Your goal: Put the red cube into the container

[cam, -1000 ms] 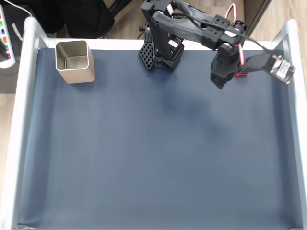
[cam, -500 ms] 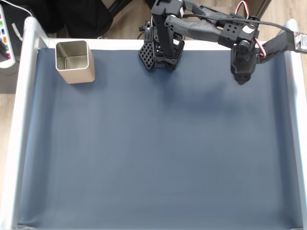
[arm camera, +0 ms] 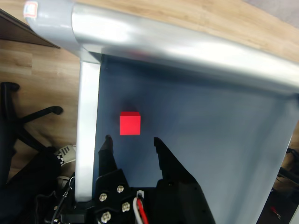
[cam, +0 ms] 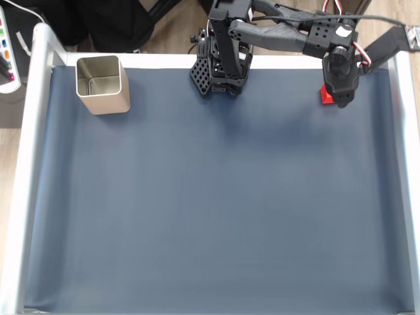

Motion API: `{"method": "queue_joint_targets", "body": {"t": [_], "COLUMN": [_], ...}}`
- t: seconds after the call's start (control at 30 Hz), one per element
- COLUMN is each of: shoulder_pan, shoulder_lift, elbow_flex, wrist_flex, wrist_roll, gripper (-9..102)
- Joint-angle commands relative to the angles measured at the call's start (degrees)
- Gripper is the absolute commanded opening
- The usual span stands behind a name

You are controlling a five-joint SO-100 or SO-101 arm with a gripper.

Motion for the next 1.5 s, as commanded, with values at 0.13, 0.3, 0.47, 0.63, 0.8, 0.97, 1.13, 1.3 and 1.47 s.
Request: {"method": "queue_joint_targets", "body": {"t": [0.13,0.3,0.47,0.63,0.8,0.97,1.13,1.3,1.47], "shoulder_pan": [-1.67,-1.85,-1.67,-1.67,-1.58,-2.02,-2.02,-2.20,-2.20], "shoulder_lift": [0.97,-1.67,-5.19,-8.44,-11.51,-12.92,-14.06,-14.77,-16.88], "elbow_flex": [3.78,4.22,3.25,2.72,1.23,0.44,-0.35,-1.05,-2.72], "wrist_flex": [-3.34,-6.77,-9.32,-11.51,-12.66,-13.36,-14.68,-14.68,-14.33], "wrist_roll": [2.37,3.08,3.78,3.60,4.04,5.10,6.68,7.21,7.56], "gripper": [30,29,29,29,29,27,21,8,0]}}
